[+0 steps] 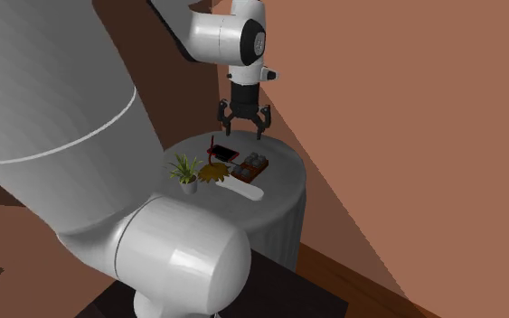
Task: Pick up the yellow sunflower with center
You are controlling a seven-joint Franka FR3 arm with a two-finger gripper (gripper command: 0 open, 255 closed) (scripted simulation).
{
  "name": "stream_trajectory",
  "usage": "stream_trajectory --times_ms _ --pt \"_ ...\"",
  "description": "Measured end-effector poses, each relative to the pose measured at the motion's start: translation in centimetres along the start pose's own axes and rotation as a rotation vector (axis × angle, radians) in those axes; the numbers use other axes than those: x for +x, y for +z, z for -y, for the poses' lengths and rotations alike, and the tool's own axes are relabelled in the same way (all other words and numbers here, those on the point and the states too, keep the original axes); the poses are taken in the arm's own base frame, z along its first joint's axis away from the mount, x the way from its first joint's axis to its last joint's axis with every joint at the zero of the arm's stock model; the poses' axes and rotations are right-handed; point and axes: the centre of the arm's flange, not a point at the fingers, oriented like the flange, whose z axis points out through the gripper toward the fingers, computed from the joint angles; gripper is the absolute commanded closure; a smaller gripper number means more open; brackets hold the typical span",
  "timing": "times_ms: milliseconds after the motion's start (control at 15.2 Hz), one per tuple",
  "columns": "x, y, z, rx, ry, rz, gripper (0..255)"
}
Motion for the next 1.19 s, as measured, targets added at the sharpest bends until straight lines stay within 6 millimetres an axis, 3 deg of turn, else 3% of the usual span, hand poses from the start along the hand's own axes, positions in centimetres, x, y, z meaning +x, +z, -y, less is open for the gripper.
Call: stream_trajectory --times_ms 528,1188 --pt "7.3 5.5 5.4 0.0 -0.082 -0.011 0" --pt "15.0 12.5 13.2 0.001 -0.185 -0.024 0"
